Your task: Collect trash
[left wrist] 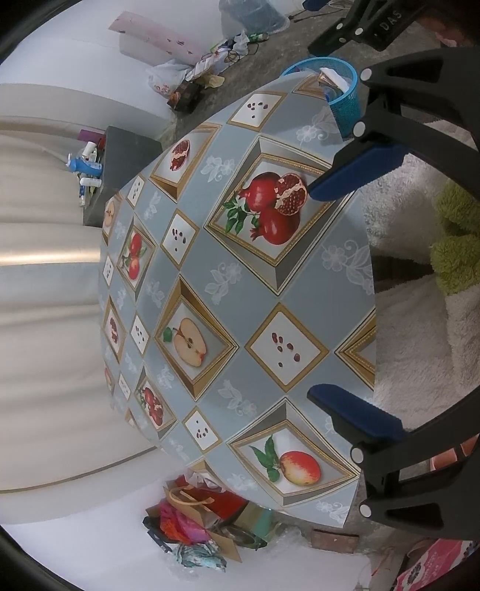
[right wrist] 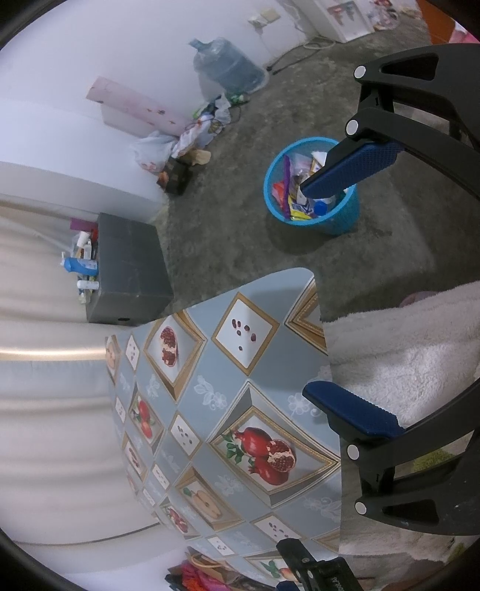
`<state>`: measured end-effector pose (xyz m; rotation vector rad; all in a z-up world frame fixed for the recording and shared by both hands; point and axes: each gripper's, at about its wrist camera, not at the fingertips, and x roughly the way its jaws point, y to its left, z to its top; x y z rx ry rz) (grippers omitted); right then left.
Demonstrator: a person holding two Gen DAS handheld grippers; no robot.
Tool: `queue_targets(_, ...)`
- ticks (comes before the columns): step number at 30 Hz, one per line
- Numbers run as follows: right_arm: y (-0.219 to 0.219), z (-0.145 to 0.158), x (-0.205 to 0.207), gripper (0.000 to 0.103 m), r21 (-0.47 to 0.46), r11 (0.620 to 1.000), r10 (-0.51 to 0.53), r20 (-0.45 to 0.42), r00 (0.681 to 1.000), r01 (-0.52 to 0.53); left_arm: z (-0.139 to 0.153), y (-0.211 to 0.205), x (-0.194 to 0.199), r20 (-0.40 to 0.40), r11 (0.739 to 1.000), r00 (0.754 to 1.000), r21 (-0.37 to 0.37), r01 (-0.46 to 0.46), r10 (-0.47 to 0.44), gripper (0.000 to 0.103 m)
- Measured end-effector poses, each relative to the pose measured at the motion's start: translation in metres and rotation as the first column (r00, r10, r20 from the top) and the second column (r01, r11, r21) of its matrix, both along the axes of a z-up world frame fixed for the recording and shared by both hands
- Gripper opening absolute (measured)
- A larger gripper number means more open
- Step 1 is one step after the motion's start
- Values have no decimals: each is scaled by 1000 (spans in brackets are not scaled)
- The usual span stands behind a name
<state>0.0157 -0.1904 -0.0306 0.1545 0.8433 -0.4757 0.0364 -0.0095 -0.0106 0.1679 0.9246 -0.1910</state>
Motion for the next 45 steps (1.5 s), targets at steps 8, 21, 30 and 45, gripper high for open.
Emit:
queue_targets(8,-1,1,0,95,-2,1000,3,4,1000,-3,2,-2,1,5,1000,1000,-4,6,-6,97)
queue_targets(21,-2,3,-1,95,-6,1000,5,4,1000,-5,3,-2,0,5,1000,1000,-4,5,-5,97)
queue_targets(30,-1,3,0,95,-6,1000,3,4,1000,-3,4,-1,1,5,1000,1000,-5,5,-5,97)
queue_targets(45,-1,3,0,95,-8,1000,2,4,1000,-2,3,-1,1,4,1000,1000,-6,6,-5,97)
